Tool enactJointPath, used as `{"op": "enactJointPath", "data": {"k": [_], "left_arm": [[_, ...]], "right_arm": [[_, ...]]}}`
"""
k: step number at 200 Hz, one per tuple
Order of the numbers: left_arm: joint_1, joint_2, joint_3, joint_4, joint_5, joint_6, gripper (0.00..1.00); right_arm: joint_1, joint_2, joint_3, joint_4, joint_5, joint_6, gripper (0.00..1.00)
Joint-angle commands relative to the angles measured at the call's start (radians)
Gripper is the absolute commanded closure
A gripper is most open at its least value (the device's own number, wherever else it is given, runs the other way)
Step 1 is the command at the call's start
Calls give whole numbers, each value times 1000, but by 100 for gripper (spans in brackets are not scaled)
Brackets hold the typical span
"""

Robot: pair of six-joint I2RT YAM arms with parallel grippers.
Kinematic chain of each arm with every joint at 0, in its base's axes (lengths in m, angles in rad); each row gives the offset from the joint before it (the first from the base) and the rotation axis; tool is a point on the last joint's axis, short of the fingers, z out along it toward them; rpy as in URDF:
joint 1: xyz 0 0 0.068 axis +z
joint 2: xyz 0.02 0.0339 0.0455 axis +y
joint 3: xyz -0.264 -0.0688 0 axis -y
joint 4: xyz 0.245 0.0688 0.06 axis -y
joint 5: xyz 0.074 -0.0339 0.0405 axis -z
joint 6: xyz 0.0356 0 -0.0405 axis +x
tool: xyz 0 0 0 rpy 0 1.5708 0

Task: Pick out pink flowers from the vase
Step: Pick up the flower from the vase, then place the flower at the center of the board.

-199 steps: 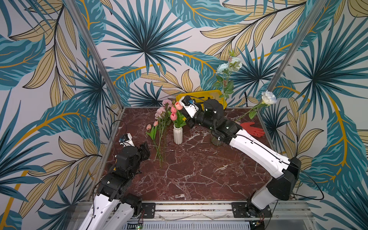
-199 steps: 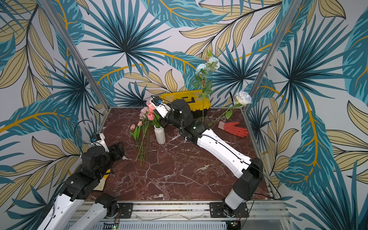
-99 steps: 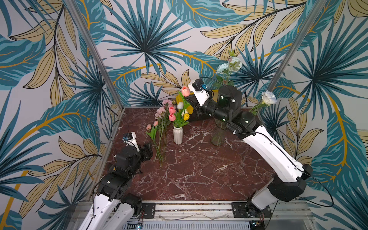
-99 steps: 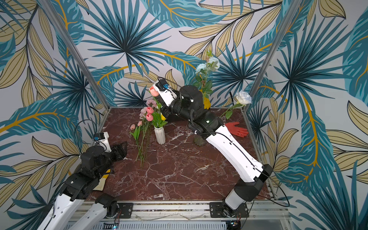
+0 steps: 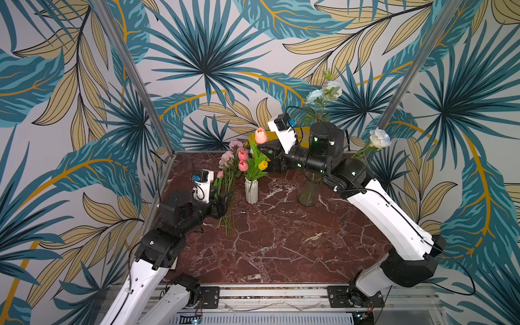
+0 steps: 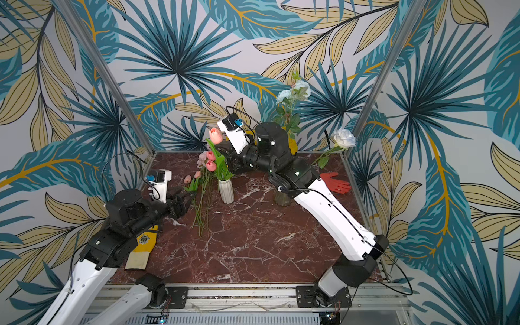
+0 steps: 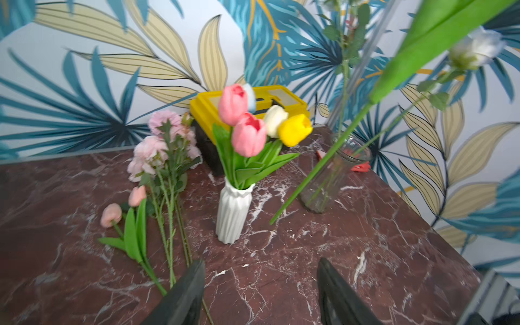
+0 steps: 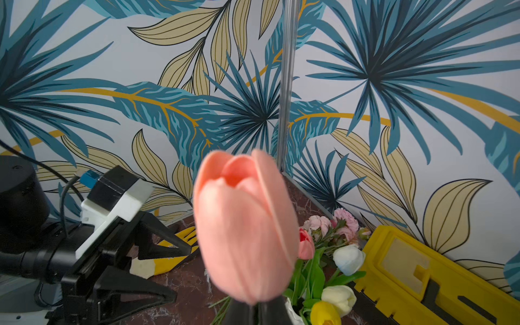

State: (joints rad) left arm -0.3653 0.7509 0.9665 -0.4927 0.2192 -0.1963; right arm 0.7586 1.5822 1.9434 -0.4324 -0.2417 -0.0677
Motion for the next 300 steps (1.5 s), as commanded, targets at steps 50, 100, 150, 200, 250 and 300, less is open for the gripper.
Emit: {"op": "enactJointPath", "data": {"k": [50, 100, 150, 200, 250, 300], "left_arm": [[-7, -103, -137, 262, 132, 299, 35], [-6, -106, -115, 313, -96, 375, 34], [-6, -77, -98, 313, -158, 491, 35], [-3, 22, -73, 325, -162, 471, 47], [-2, 77, -56, 348, -135, 432, 74], [-2, 105, -37, 351, -71, 422, 100]], "right_arm": [[5, 74, -1, 237, -154, 188, 100], [6, 226, 299, 82, -178, 200, 100], [3, 178, 142, 200, -213, 156, 100], [-5, 209, 134, 205, -308, 170, 100], [-19, 202, 110, 199, -317, 159, 100], [-34, 209, 101, 205, -321, 177, 100]]}}
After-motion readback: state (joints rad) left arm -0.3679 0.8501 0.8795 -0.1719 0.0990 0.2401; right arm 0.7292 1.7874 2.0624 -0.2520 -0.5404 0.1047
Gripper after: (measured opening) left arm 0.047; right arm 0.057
